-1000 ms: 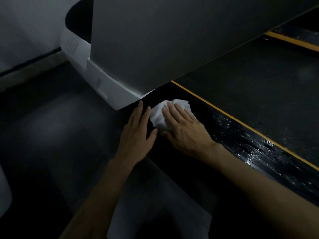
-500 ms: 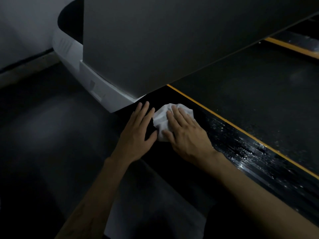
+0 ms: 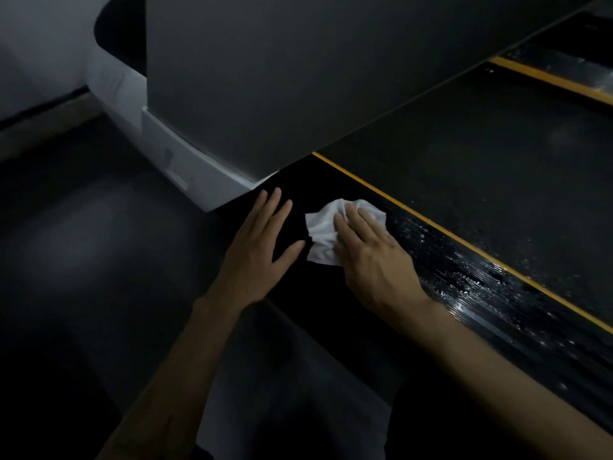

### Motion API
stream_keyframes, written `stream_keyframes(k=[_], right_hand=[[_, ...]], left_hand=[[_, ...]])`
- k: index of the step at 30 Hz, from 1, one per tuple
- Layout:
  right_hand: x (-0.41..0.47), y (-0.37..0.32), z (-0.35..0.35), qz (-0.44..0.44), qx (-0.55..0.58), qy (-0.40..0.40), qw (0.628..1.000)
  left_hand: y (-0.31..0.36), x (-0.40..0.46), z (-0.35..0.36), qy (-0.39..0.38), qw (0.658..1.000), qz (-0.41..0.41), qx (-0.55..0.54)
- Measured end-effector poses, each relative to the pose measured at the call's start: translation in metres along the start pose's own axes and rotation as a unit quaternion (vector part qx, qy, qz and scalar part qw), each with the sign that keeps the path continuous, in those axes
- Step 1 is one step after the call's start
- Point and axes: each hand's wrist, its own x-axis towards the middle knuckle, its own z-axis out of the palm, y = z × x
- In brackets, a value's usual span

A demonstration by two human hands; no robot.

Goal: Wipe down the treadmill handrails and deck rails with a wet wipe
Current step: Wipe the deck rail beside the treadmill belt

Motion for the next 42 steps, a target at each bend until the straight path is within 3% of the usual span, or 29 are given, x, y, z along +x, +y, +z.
stream_keyframes(k=[5,10,15,17,21,27,30,33,38,42], right_hand=[[0.003,-0.003,-0.011,-0.004,0.073,0.015,0.997],[0.007,-0.016,-0.005,-0.053,0.018,-0.017,0.998],[-0.001,-0.013,-0.007,0.012,0.038,0.072,0.997],[-0.002,-0.017,-0.006,-0.004,0.050,0.083,0.995],[0.010,-0.015,-0.006,-0.082,0.044,0.041,0.995],[0.000,-0.005,-0.004,-0.040,0.007,0.019,0.999],[0.001,-0.010,0.000,-0.081,-0.007,0.032,0.996],[0.022,-0.007,-0.007,-0.112,-0.048,-0.025,0.992],[0.029,-0.007,-0.009,-0.015,-0.028,-0.027,0.999],[0.011,-0.017,-0.005,-0.030,-0.048,-0.044,0.997]], left_hand=[[-0.001,0.002,0.002,-0.002,1.000,-0.010,-0.010],[0.000,0.003,0.002,0.002,1.000,-0.017,-0.008],[0.001,0.002,0.001,0.002,1.000,-0.022,-0.008],[0.004,0.003,0.001,0.004,1.000,-0.028,-0.009],[0.007,0.003,-0.002,-0.004,1.000,-0.029,-0.005],[0.009,0.001,-0.003,0.005,1.000,-0.021,0.004],[0.012,0.003,-0.001,0.021,0.999,-0.029,0.004],[0.015,0.007,0.001,0.023,0.999,-0.041,-0.001],[0.017,0.008,0.000,0.017,0.999,-0.050,-0.010],[0.017,0.008,-0.001,0.012,0.998,-0.061,-0.017]])
